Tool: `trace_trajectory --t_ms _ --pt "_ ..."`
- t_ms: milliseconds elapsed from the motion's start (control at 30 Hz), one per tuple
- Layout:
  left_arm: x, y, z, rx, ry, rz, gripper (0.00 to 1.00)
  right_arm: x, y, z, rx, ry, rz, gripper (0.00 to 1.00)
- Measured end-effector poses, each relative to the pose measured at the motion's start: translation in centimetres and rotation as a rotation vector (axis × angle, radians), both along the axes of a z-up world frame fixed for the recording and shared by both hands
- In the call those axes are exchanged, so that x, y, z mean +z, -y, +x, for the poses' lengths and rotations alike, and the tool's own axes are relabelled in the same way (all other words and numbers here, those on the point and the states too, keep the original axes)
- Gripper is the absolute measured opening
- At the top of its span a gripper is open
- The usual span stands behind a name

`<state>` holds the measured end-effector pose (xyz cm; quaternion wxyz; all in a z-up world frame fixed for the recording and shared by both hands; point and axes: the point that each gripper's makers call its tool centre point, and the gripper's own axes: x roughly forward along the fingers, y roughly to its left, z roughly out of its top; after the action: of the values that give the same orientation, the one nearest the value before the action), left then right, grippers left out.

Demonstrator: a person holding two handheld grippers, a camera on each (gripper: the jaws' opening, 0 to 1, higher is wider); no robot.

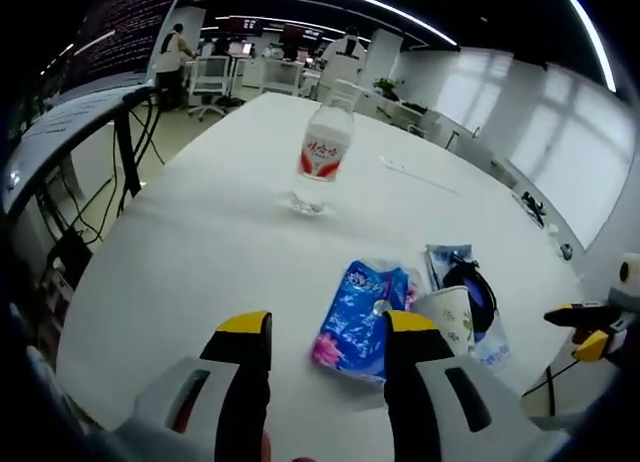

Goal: Arrange the tabletop items into an orderly group along one side of the table until the central work area is clear of visible clutter.

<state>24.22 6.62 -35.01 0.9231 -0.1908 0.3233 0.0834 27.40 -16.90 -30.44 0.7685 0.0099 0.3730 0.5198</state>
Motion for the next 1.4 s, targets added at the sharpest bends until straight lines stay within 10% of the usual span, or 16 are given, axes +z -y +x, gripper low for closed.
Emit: trace_trajectory --t_ms 833,1400 --pt "-1.7 8.1 -0.2 -0.184 -0.046 -0.093 0.49 -0.3 0.2 0.1 -0.006 -0.006 0.0 0.66" --pt "-2.6 10.1 0.7 -0.275 -0.075 -0.107 0.52 -0.6 1.2 0.0 -0.049 -0.011 -0.002 0.66"
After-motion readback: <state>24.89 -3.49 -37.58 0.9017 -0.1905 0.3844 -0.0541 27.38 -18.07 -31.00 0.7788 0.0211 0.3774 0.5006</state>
